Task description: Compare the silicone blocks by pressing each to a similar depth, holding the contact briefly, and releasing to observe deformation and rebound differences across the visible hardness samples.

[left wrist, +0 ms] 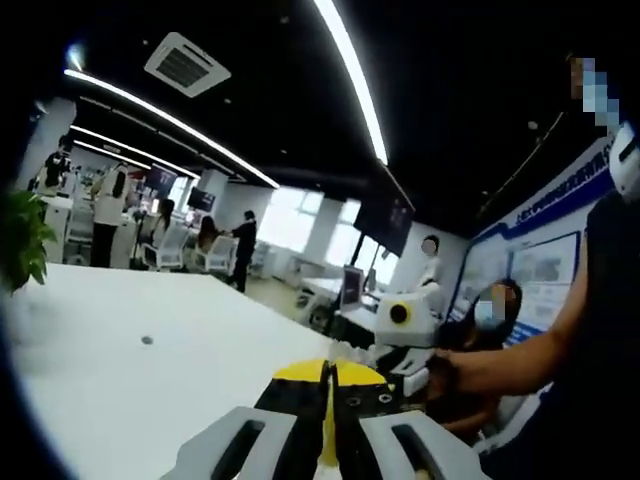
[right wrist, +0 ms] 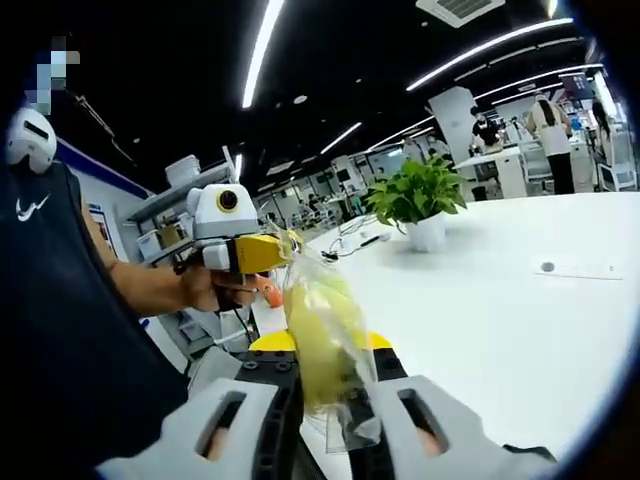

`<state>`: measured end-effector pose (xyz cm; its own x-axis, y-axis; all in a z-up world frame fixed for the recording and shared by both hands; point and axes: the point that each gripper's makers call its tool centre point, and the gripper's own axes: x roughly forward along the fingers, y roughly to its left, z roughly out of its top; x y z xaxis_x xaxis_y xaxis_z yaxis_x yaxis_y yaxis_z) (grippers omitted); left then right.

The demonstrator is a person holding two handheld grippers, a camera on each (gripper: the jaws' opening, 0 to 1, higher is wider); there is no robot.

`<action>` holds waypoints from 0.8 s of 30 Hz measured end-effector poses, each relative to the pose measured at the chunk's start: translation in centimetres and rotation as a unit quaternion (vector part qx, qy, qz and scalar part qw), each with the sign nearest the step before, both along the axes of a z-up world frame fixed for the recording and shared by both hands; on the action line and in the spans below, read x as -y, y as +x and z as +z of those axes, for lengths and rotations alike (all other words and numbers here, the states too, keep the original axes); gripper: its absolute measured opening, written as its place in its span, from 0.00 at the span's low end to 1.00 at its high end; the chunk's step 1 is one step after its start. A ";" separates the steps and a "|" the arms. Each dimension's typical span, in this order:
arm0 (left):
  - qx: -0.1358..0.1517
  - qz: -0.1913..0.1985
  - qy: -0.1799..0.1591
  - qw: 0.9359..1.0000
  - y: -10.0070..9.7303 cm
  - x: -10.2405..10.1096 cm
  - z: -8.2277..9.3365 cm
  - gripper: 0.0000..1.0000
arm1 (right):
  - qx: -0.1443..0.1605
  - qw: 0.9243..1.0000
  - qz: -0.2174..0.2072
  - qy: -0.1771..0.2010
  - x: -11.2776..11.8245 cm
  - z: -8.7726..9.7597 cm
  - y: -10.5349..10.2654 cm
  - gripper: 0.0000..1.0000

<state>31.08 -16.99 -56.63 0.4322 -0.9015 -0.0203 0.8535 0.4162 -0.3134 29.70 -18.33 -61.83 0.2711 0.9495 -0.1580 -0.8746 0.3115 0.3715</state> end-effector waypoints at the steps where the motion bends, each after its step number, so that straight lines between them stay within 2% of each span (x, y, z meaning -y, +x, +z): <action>1: 0.007 0.001 0.007 1.000 0.0 0.0 -0.1 0.00 | -0.008 1.000 0.000 -0.003 0.0 -0.1 0.0 0.06; 4: 0.019 0.000 0.017 1.000 0.0 -0.2 -0.3 0.00 | -0.006 1.000 0.002 -0.011 -0.3 -0.4 -0.1 0.05; 5: 0.044 0.002 0.027 0.999 0.1 -0.3 -0.3 0.01 | -0.006 1.000 0.000 -0.012 -0.3 -0.3 0.0 0.05; 6: 0.057 0.004 0.030 0.998 0.1 -0.3 -0.3 0.01 | -0.007 1.000 -0.001 -0.012 -0.3 -0.3 0.0 0.05; 8: 0.059 0.004 0.025 0.998 0.0 -0.3 -0.1 0.01 | -0.009 1.000 -0.002 -0.010 -0.4 -0.2 0.1 0.04; 10: 0.048 0.003 0.019 0.999 0.2 -0.4 -0.1 0.00 | -0.009 1.000 -0.002 -0.011 -0.3 -0.2 0.2 0.04; 15: 0.056 0.003 0.027 0.998 0.3 -0.1 -0.6 0.00 | -0.014 1.000 0.000 -0.021 -0.1 -0.5 0.2 0.04; 24: 0.026 -0.010 0.030 0.999 -0.2 0.1 -1.3 0.01 | -0.020 0.999 0.011 -0.034 0.1 -1.2 -0.5 0.03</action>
